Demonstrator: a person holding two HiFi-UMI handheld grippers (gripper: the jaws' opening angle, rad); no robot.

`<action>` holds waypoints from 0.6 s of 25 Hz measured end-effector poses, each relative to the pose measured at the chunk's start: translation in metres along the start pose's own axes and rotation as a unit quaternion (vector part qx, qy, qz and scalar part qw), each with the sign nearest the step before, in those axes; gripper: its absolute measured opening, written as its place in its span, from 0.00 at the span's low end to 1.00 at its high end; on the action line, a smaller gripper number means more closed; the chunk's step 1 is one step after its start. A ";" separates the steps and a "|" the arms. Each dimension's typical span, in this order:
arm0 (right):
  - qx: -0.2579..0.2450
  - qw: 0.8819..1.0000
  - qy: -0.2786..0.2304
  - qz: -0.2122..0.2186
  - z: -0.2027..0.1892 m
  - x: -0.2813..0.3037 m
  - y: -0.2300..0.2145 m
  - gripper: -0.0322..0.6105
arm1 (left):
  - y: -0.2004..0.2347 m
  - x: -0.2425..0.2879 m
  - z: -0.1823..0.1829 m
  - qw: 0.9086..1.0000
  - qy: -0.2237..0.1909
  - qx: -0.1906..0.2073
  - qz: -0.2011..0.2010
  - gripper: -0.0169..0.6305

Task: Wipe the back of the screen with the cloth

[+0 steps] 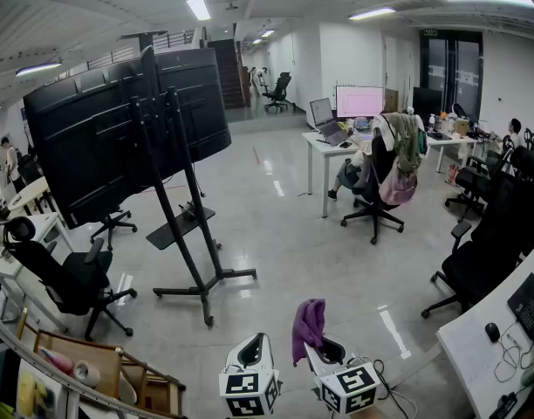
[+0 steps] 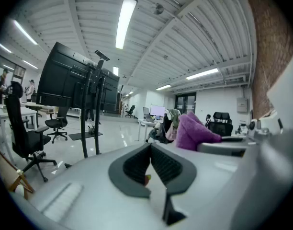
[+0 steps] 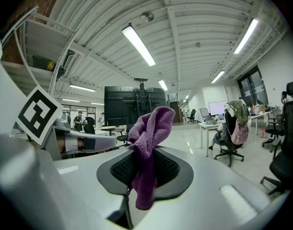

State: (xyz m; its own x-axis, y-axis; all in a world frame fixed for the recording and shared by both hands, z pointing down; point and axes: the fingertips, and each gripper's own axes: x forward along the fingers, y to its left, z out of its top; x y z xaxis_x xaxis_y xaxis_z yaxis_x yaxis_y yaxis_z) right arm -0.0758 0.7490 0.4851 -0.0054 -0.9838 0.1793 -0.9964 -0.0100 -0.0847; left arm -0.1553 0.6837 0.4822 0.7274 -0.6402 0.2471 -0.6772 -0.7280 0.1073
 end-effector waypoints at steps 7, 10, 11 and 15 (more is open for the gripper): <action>0.010 1.000 0.012 0.002 -0.020 0.018 -0.019 0.16 | 0.008 0.015 -0.021 1.000 0.018 -0.008 0.010 0.04; 0.011 1.000 0.022 0.015 -0.027 0.039 -0.025 0.16 | 0.018 0.034 -0.026 0.999 0.029 -0.013 0.017 0.04; 0.013 0.999 0.024 0.018 -0.028 0.049 -0.028 0.16 | 0.023 0.043 -0.026 0.999 0.031 -0.014 0.018 0.04; 0.008 0.999 0.028 0.023 -0.022 0.106 -0.044 0.16 | 0.053 0.097 -0.015 0.999 0.031 -0.011 0.019 0.04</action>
State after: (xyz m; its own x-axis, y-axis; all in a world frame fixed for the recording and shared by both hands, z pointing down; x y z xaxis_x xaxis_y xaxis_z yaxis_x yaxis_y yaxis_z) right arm -0.0349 0.6490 0.5295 -0.0572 -0.9715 0.2299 -0.9935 0.0327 -0.1092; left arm -0.1223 0.5866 0.5262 0.6937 -0.6499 0.3105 -0.7065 -0.6978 0.1177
